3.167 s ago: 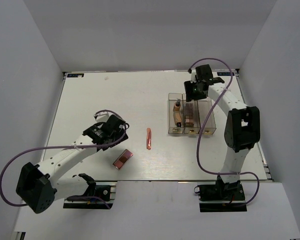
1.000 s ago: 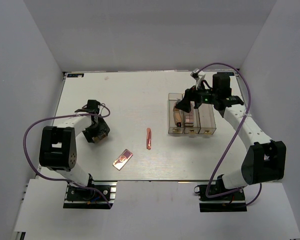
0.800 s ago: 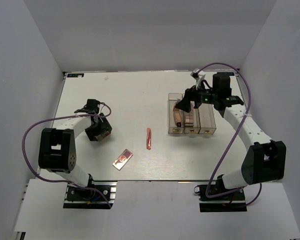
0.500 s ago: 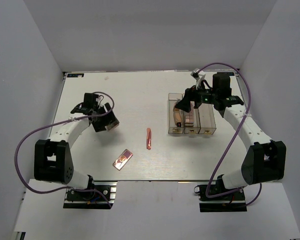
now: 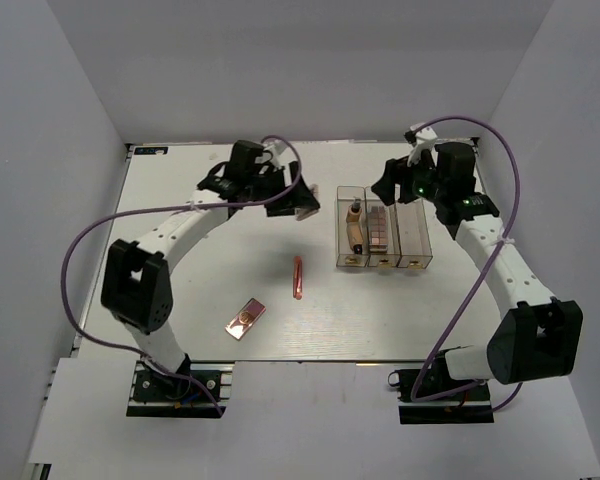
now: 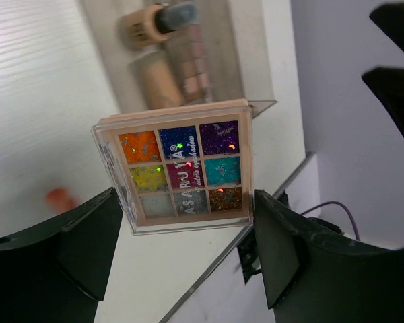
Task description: Organize the makeup
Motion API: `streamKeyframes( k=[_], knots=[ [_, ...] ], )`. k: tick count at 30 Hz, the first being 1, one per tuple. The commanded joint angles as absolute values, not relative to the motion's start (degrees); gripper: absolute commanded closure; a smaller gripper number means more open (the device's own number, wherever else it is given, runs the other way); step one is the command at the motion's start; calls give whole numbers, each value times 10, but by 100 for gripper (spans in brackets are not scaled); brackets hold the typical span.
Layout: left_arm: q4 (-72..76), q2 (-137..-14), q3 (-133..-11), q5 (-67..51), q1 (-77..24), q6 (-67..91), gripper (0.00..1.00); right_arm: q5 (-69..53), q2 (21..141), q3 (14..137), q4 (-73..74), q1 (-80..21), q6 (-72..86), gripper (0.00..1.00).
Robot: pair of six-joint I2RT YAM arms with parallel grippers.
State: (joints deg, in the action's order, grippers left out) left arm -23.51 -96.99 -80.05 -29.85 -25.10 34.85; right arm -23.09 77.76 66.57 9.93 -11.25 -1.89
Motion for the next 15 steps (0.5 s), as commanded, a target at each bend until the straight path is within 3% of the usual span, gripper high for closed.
streamKeyframes(
  k=[1, 4, 11, 15],
  knots=[
    [-208, -1010, -872, -323, -297, 367, 74, -91, 749, 661, 63, -91, -4, 30],
    [-187, -1064, -910, -326, -331, 381, 74, -44, 737, 655, 64, -78, 20, 36],
    [-177, -1208, -1095, -340, -404, 403, 75, -31, 712, 627, 67, -48, 43, 37],
    [-163, -1257, -1134, -338, -422, 414, 75, -45, 703, 618, 67, -29, 49, 37]
  ],
)
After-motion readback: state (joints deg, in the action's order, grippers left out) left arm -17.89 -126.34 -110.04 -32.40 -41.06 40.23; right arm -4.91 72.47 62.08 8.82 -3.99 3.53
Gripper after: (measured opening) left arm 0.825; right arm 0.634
